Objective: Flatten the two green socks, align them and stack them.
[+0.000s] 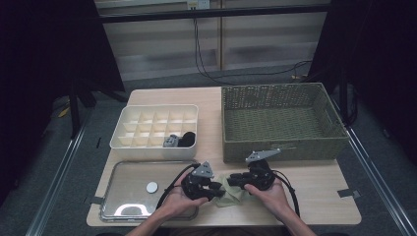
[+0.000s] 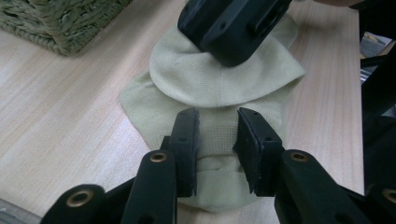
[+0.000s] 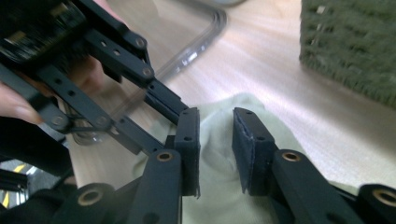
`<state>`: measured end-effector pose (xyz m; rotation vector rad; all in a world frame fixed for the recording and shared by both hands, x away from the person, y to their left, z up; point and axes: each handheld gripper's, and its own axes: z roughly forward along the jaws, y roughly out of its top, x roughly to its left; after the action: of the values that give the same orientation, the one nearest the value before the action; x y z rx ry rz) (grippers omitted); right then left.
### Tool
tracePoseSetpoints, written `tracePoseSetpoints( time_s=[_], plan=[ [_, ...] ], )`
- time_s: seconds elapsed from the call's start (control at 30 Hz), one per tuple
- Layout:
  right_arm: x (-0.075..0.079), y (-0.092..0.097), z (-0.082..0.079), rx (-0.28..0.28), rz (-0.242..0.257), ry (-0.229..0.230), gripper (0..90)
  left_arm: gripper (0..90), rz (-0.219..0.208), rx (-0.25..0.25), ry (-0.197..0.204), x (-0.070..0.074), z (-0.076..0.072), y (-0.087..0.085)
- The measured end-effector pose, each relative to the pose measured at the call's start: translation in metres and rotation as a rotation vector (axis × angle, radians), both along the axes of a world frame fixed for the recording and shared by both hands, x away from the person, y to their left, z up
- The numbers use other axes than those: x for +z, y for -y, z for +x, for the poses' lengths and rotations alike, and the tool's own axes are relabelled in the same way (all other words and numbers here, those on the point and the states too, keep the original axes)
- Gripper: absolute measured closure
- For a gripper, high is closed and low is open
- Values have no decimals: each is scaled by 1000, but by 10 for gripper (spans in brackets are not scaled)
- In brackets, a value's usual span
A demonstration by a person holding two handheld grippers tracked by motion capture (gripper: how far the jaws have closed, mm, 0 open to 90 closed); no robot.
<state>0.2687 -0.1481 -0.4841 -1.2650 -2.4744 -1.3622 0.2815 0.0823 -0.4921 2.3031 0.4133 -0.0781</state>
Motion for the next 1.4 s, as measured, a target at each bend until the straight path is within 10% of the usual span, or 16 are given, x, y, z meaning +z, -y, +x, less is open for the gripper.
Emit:
tracePoseSetpoints(
  time_s=[0.33, 0.83, 1.4],
  plan=[
    [4, 8, -4, -37, -6, 13, 877, 703, 38, -10, 28, 0, 0, 2],
    [11, 85, -49, -192, 56, 40, 865, 704, 21, 6, 33, -1, -3, 1],
    [18, 91, -51, -226, 69, 85, 784, 690, 32, 8, 35, 0, 0, -3]
  ],
)
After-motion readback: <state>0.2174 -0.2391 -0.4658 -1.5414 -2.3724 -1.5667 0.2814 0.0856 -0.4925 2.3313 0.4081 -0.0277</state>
